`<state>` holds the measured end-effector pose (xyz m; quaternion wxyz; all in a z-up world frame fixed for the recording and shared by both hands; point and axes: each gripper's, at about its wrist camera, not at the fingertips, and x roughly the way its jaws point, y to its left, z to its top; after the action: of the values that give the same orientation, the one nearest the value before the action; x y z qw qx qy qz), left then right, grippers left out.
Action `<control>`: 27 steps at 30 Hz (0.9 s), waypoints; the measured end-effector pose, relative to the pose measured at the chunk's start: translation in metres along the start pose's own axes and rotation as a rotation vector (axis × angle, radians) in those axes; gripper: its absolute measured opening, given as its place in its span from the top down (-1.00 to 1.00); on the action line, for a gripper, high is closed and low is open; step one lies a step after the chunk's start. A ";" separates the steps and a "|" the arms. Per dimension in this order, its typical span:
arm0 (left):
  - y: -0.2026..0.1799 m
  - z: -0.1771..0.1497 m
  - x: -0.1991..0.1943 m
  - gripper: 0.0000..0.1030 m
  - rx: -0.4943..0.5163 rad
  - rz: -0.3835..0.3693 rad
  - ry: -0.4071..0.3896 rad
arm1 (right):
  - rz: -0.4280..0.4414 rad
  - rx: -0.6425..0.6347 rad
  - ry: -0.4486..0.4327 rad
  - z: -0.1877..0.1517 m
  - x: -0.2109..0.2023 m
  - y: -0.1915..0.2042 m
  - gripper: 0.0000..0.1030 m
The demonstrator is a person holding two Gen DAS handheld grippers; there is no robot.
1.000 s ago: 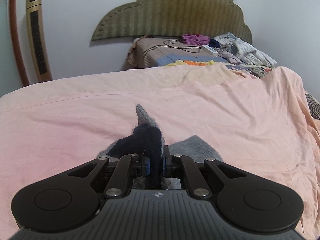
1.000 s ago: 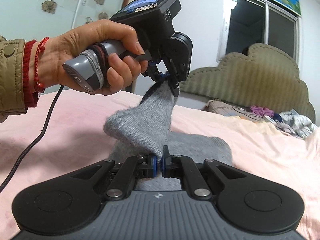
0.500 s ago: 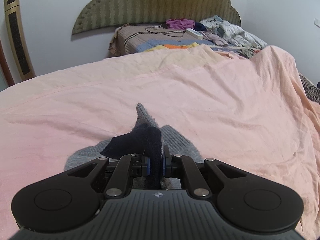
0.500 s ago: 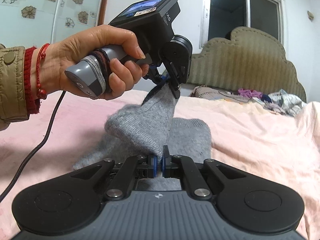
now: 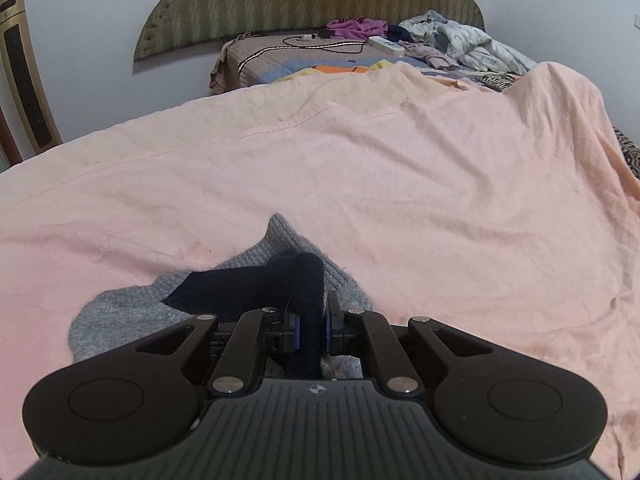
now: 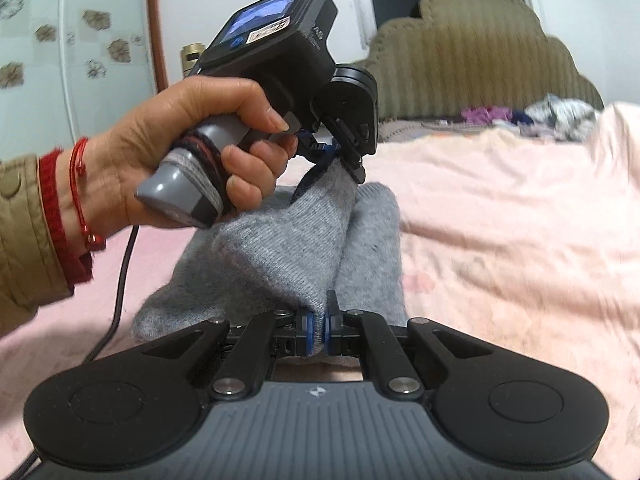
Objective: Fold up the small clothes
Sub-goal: 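Lift the held side edge with both tools and fold it over the sweater, then open the left tool and pull it away from the sweater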
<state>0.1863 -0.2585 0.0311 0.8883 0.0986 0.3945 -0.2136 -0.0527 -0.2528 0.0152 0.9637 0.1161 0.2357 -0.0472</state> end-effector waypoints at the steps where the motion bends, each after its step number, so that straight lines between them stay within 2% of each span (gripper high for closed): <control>1: -0.001 0.000 0.002 0.78 -0.003 0.007 -0.001 | 0.005 0.020 0.005 0.001 0.001 -0.002 0.90; 13: -0.007 0.002 0.009 0.77 0.001 0.041 -0.009 | 0.050 0.190 0.070 0.004 0.019 -0.026 0.90; 20: -0.009 0.003 0.013 0.65 0.030 0.040 -0.004 | 0.047 0.211 0.085 0.003 0.021 -0.024 0.90; 21: -0.009 0.004 0.013 0.53 0.032 0.043 -0.006 | 0.047 0.214 0.086 0.004 0.021 -0.023 0.89; 23: -0.008 0.004 0.013 0.13 0.033 0.046 -0.010 | 0.048 0.220 0.089 0.004 0.021 -0.023 0.89; 25: -0.006 0.006 0.012 -0.80 0.027 0.043 -0.022 | 0.047 0.225 0.093 0.003 0.022 -0.022 0.89; 26: -0.005 0.007 0.010 -0.94 0.018 0.046 -0.047 | 0.047 0.226 0.095 0.003 0.023 -0.021 0.89; 27: -0.003 0.007 0.006 -1.00 0.013 0.055 -0.076 | 0.048 0.228 0.097 0.003 0.023 -0.021 0.89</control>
<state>0.1932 -0.2654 0.0316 0.9074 0.1068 0.3564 -0.1954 -0.0338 -0.2745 0.0030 0.9326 0.2327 0.2721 -0.0450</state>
